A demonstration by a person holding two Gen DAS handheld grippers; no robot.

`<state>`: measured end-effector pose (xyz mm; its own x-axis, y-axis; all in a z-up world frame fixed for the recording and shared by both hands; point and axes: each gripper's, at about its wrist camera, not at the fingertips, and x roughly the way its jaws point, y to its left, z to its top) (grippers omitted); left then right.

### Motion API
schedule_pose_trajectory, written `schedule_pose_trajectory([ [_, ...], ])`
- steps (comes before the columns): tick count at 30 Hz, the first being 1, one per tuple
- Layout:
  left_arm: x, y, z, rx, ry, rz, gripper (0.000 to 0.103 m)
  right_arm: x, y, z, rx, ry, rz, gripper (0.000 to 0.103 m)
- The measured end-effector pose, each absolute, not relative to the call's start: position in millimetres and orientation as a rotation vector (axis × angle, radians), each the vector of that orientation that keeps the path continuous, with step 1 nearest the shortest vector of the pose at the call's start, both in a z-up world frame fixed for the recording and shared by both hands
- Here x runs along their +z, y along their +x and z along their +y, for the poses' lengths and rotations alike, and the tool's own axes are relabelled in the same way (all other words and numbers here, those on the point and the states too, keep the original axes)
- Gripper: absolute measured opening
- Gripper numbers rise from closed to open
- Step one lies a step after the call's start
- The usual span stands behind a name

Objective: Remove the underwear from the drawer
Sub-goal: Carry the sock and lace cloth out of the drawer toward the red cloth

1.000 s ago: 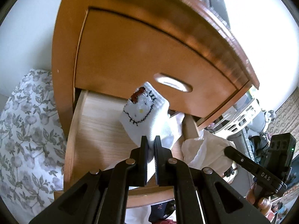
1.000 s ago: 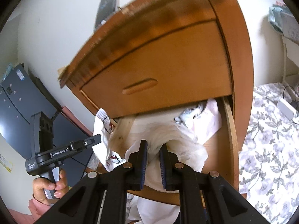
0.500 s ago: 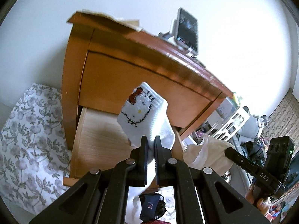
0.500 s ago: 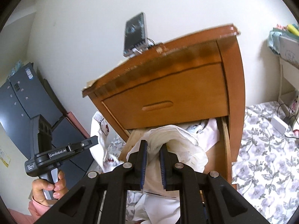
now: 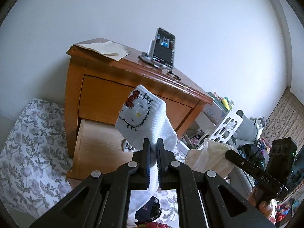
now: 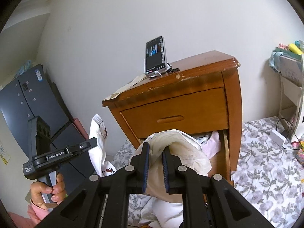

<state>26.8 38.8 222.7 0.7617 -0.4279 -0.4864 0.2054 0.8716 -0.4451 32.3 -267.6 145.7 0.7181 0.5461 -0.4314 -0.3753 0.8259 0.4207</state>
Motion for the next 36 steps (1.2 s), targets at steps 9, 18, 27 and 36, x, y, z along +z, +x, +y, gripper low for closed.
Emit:
schedule_pose_trajectory([
  [9, 231.5, 1.3, 34.6, -0.368, -0.374, 0.6, 0.006, 155.7, 3.9, -274.5, 0.512, 0.311, 0.555, 0.014],
  [18, 219.8, -6.5, 30.0, -0.38, -0.37, 0.645, 0.006, 150.8, -7.2, -277.1, 0.49, 0.318, 0.586, 0.014],
  [27, 194.4, -4.0, 19.8, -0.4, -0.363, 0.727, 0.006, 124.6, -2.4, -276.5, 0.454, 0.329, 0.692, 0.014],
  [36, 163.0, 7.6, 15.7, -0.394, -0.368, 0.828, 0.006, 86.3, 11.4, -271.3, 0.398, 0.329, 0.838, 0.015],
])
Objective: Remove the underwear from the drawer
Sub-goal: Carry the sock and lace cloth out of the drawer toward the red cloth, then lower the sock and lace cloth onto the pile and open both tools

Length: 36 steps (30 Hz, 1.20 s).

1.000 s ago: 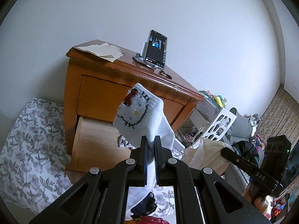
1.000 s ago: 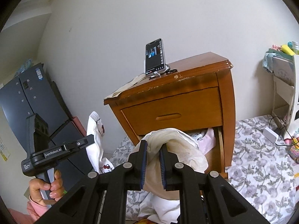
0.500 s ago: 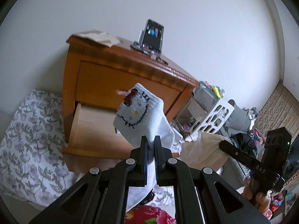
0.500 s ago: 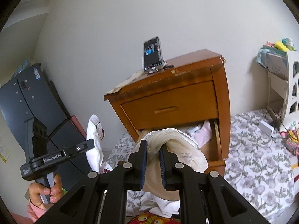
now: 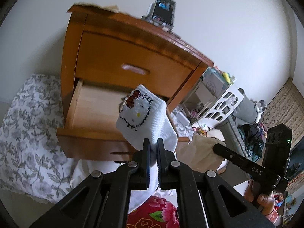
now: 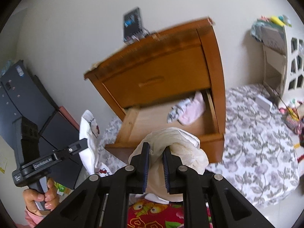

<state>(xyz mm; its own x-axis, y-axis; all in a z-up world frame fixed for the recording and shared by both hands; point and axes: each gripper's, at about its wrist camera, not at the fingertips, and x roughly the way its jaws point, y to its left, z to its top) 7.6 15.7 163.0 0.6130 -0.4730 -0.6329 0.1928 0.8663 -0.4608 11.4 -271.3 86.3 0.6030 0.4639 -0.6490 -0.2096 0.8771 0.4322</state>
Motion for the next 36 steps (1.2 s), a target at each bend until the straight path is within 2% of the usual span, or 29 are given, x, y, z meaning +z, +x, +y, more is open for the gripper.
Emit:
schedule_pose_trajectory([
  [21, 52.7, 47.8, 2.2, -0.342, -0.38, 1.145, 0.006, -22.9, 53.2, -247.6, 0.35, 0.302, 1.144, 0.015],
  [36, 12.5, 64.5, -1.6, -0.315, -0.38, 1.246, 0.006, -54.6, 71.8, -239.4, 0.324, 0.278, 1.226, 0.017],
])
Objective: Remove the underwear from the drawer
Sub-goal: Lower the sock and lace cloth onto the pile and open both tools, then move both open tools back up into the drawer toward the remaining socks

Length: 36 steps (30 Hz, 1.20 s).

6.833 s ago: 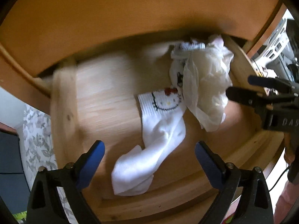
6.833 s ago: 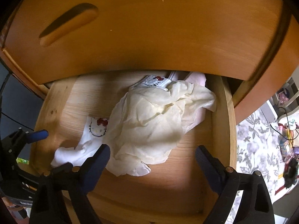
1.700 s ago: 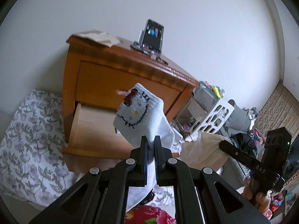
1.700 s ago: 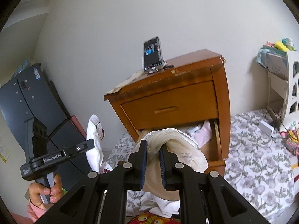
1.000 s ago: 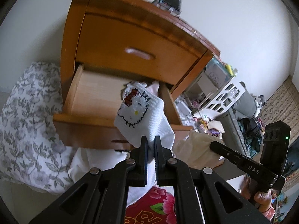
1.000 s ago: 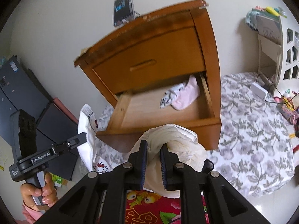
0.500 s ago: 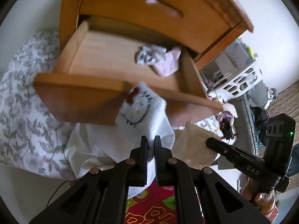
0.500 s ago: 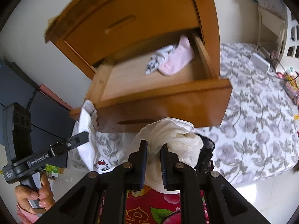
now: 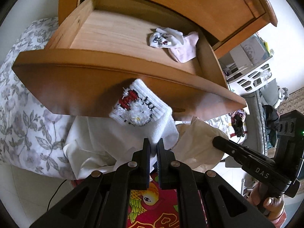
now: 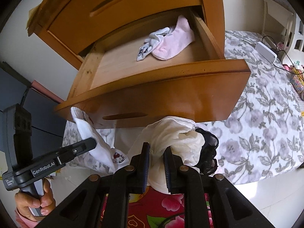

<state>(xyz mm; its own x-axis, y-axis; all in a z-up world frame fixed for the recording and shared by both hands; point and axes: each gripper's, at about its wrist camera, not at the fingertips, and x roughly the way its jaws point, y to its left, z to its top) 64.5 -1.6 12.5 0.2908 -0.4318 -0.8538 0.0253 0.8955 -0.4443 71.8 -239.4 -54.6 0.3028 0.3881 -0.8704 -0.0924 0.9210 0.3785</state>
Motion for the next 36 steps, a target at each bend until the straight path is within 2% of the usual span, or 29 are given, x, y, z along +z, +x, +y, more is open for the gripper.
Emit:
schedule_pose_trajectory([
  [8, -3.6, 71.7, 0.3, -0.289, -0.39, 1.298, 0.006, -61.6, 77.6, -236.6, 0.313, 0.262, 1.249, 0.017],
  [11, -9.8, 72.4, 2.1, -0.27, -0.395, 1.325, 0.014, -64.6, 78.9, -237.0, 0.301, 0.264, 1.26, 0.02],
  [12, -11.0, 72.4, 2.3, -0.263, -0.392, 1.33, 0.023, -65.0, 79.0, -237.5, 0.298, 0.263, 1.263, 0.023],
  [13, -11.8, 72.5, 2.6, -0.256, -0.389, 1.334, 0.036, -65.4, 79.3, -237.5, 0.292, 0.257, 1.266, 0.03],
  [14, -12.1, 72.4, 2.7, -0.246, -0.386, 1.334, 0.042, -65.7, 79.6, -237.6, 0.288, 0.25, 1.268, 0.035],
  [16, -12.3, 72.5, 4.0, -0.227, -0.385, 1.333, 0.061, -65.5, 79.7, -237.9, 0.282, 0.239, 1.266, 0.045],
  [18, -12.9, 72.8, 6.3, -0.209, -0.387, 1.335, 0.068, -64.6, 79.6, -237.3, 0.277, 0.227, 1.264, 0.052],
  [21, -15.0, 73.0, 10.6, -0.175, -0.388, 1.349, 0.072, -64.7, 79.9, -235.8, 0.272, 0.205, 1.264, 0.06],
  [26, -19.6, 73.8, 15.9, -0.135, -0.379, 1.366, 0.073, -67.0, 80.1, -236.4, 0.269, 0.199, 1.27, 0.074],
  [28, -19.2, 73.9, 17.2, -0.122, -0.373, 1.361, 0.083, -67.7, 80.0, -237.1, 0.268, 0.205, 1.272, 0.079],
  [33, -16.8, 74.1, 18.1, -0.104, -0.363, 1.342, 0.084, -66.8, 79.4, -240.1, 0.251, 0.204, 1.264, 0.093],
  [34, -16.8, 74.3, 18.9, -0.098, -0.364, 1.338, 0.085, -66.4, 79.3, -240.6, 0.249, 0.204, 1.261, 0.1],
  [35, -16.8, 74.5, 20.2, -0.089, -0.363, 1.333, 0.086, -65.8, 79.2, -240.7, 0.247, 0.203, 1.257, 0.103],
  [36, -16.8, 74.7, 21.5, -0.079, -0.362, 1.328, 0.094, -65.0, 79.0, -241.2, 0.246, 0.203, 1.252, 0.103],
])
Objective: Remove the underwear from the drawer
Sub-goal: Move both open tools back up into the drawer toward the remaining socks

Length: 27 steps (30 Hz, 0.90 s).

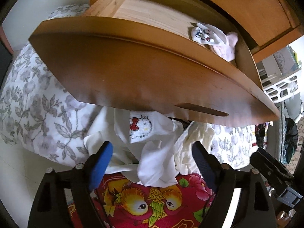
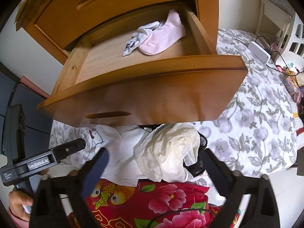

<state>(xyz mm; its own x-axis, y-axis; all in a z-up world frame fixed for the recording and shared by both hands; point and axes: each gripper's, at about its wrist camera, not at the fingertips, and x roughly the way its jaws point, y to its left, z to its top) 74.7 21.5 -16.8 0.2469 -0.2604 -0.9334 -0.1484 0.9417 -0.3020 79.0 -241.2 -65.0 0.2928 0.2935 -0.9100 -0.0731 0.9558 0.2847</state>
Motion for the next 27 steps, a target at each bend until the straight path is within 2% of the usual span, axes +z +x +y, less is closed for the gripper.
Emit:
schedule_pose_trajectory([
  [1, -16.4, 74.8, 23.6, -0.065, -0.362, 1.317, 0.099, -64.8, 79.0, -241.5, 0.247, 0.203, 1.251, 0.103],
  [2, -15.8, 75.2, 24.8, -0.058, -0.366, 1.307, 0.099, -64.5, 79.0, -241.9, 0.246, 0.204, 1.249, 0.103],
  [16, 0.2, 75.4, 29.2, -0.056, -0.385, 1.234, 0.099, -57.0, 77.4, -242.7, 0.24, 0.182, 1.189, 0.103],
  [27, 51.1, 69.2, 30.5, -0.091, -0.352, 1.065, 0.1, -22.1, 71.8, -245.2, 0.244, 0.167, 1.07, 0.103],
])
